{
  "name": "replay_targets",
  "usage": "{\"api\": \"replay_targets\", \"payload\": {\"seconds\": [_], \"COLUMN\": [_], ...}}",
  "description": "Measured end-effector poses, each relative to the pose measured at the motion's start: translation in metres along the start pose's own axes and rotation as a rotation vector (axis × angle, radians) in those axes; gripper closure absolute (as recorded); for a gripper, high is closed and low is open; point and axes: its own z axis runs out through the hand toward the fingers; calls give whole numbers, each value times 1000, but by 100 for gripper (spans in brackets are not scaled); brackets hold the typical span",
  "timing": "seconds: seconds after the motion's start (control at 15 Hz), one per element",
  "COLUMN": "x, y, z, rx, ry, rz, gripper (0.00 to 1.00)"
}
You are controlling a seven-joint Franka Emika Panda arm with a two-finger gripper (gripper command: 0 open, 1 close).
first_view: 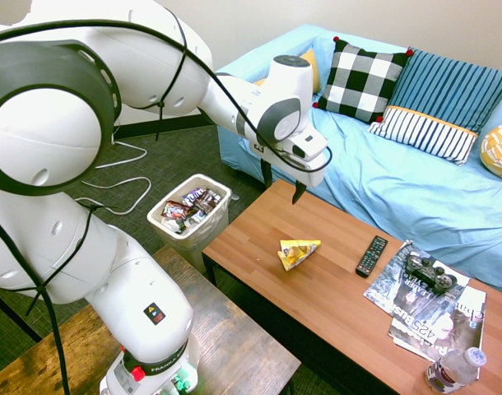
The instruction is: Throw the chip bag in the trash bin
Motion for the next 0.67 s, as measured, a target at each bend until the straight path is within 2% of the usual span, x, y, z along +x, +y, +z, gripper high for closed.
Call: {"api": "replay_targets", "payload": {"seconds": [0.27, 0.67], "x": [5, 41], "y": [-6, 1], "z": [12, 89], "rx": [10, -70], "ry": [-2, -38], "rz": [9, 81], "gripper": [0, 0]}}
